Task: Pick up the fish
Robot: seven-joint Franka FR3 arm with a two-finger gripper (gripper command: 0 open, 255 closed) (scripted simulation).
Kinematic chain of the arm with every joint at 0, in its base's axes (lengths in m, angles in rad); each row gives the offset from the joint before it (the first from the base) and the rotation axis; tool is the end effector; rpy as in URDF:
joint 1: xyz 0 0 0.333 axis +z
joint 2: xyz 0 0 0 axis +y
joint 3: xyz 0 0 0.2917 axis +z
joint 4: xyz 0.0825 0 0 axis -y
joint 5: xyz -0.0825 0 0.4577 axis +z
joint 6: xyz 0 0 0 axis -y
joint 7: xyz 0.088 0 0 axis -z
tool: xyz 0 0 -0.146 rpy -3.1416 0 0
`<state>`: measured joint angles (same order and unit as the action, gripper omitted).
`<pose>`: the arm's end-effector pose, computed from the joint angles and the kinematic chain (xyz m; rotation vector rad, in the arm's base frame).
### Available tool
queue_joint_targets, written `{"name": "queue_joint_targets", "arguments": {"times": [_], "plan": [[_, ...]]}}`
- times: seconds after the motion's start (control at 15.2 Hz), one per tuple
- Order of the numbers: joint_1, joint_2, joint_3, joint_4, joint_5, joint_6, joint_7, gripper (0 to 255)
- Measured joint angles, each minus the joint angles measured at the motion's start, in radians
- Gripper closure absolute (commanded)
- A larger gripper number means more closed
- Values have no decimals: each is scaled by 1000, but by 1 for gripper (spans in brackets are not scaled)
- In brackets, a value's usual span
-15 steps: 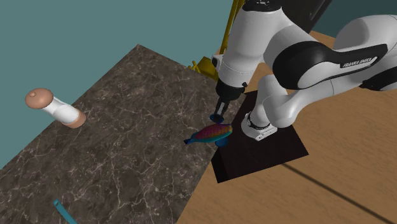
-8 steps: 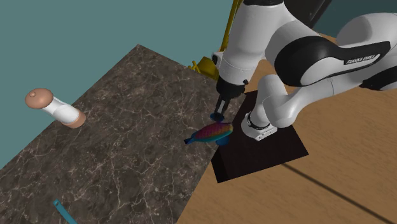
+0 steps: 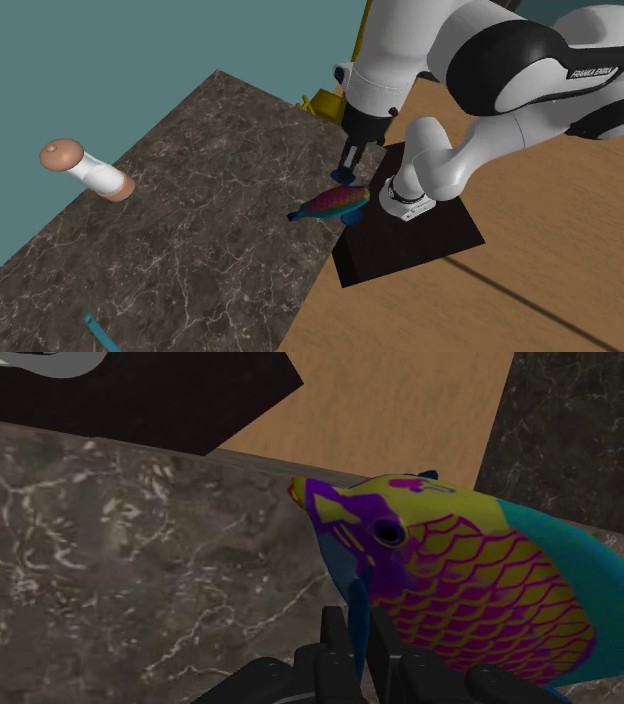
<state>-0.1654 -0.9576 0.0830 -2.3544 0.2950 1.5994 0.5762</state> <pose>0.3650 0.0176 0.6056 -2.7109 0.9371 -0.2046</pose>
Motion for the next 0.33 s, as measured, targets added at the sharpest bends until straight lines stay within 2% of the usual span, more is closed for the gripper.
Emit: {"name": "queue_joint_targets", "arguments": {"times": [0.33], "plan": [[0,30,-7,81,-6,-51,11,255]]}}
